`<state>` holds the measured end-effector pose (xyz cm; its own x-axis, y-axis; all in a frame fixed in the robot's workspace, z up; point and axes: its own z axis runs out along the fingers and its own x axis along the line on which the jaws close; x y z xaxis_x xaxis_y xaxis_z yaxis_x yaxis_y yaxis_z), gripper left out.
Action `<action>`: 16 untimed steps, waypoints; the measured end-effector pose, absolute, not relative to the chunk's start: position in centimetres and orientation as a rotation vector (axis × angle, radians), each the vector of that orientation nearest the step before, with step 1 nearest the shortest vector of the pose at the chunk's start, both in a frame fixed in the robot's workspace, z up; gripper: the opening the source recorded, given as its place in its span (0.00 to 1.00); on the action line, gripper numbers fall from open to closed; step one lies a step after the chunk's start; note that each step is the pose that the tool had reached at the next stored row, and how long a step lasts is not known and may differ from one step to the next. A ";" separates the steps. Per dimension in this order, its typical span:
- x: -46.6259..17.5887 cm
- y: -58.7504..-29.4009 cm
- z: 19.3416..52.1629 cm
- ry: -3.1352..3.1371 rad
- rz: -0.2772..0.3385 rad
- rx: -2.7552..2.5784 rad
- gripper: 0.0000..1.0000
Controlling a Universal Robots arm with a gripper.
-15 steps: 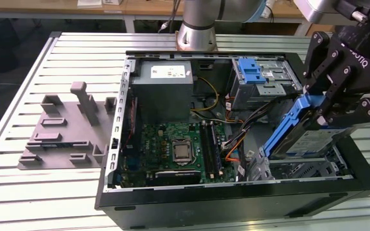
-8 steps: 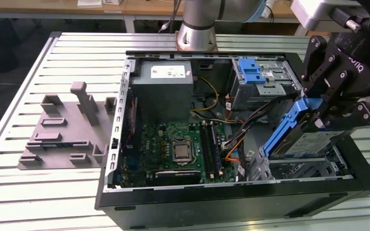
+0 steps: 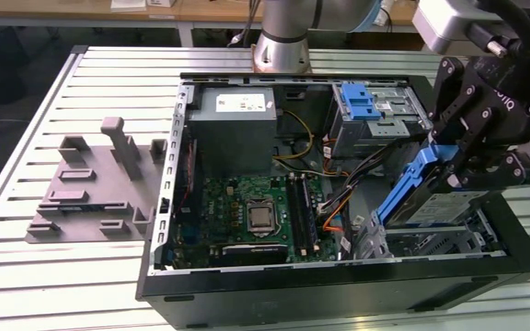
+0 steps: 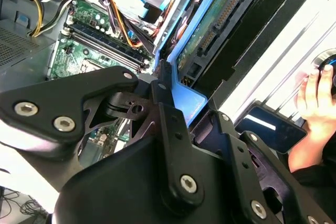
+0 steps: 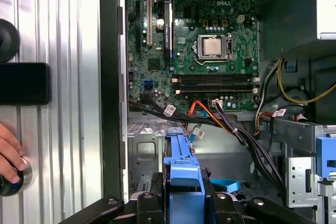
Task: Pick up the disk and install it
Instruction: 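Insert the disk into the insertion slot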
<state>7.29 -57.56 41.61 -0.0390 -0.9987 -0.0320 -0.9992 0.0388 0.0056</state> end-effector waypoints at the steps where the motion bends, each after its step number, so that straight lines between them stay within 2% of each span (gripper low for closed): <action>1: 7.3 -57.6 41.5 2.250 0.041 -2.164 0.36; 16: 7.3 -57.6 39.6 2.250 0.041 -2.164 0.36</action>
<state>7.29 -57.56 39.63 -0.0390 -0.9987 -0.0320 -0.9992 0.0388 0.0056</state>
